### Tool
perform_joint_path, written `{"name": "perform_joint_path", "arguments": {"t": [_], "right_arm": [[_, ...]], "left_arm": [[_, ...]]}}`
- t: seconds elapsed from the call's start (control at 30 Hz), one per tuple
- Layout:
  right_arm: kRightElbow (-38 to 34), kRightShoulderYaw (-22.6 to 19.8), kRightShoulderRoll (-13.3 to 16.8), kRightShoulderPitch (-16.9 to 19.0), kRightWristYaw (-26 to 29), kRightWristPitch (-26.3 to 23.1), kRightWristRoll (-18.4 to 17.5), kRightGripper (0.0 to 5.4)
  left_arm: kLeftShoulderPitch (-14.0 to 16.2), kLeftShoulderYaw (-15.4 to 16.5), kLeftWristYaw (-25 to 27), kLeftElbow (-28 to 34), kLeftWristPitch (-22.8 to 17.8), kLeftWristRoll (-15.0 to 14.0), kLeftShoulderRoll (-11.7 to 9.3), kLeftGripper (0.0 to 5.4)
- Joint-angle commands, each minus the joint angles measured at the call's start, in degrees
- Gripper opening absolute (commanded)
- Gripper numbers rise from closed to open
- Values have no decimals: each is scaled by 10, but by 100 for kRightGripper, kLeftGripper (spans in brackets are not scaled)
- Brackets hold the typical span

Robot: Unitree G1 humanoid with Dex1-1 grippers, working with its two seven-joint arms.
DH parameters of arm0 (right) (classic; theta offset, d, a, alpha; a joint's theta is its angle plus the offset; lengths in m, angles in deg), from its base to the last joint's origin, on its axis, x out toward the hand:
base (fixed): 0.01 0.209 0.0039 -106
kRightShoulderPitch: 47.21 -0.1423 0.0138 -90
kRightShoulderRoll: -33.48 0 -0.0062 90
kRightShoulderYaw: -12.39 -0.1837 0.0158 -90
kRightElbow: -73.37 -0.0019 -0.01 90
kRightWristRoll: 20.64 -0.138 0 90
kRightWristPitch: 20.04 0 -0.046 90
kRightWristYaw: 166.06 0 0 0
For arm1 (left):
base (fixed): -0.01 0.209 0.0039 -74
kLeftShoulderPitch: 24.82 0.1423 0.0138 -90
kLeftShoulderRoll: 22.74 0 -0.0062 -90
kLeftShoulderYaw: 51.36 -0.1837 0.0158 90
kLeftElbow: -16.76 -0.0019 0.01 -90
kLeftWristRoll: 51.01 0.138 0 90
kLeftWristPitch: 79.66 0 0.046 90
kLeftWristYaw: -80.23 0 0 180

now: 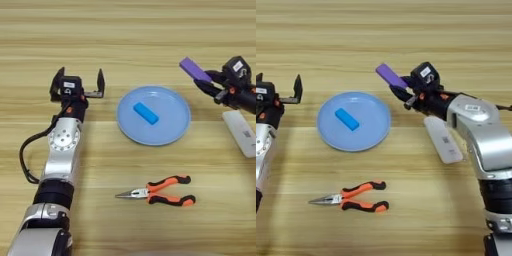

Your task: Move the objects on the table

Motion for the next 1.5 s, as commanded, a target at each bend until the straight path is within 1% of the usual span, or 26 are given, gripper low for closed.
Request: {"name": "perform_joint_path", "arguments": {"t": [0.03,0.17,0.3,0.4,0.57,0.7,0.87,1.03,1.13,1.3,1.5], "right_arm": [[-19,-11,29,24,42,40,-21,142],[-6,-7,48,44,76,95,-20,142],[12,-8,59,59,107,159,-19,142],[39,-14,53,62,124,220,-21,142],[80,-15,40,62,145,300,-29,142],[124,-14,31,42,164,337,-43,142],[157,0,29,29,197,349,-56,142],[178,11,37,20,234,343,-67,142],[188,15,42,16,253,341,-67,142],[197,24,50,12,284,334,-70,142],[200,37,60,11,308,332,-59,142]], "left_arm": [[-9,0,7,-1,5,-3,-4,540],[-10,0,8,1,5,-3,-4,540],[-10,1,11,1,6,-4,-5,540],[-10,2,13,1,7,-4,-6,540],[-9,2,16,4,6,-4,-5,540],[-8,2,18,5,6,-5,-5,540],[-8,1,25,8,6,-6,-6,540],[-1,-10,55,22,11,-15,-6,540],[3,-12,71,30,14,-21,-6,540],[5,-13,84,33,14,-25,-5,540],[9,-19,107,46,16,-33,-9,540]]}}
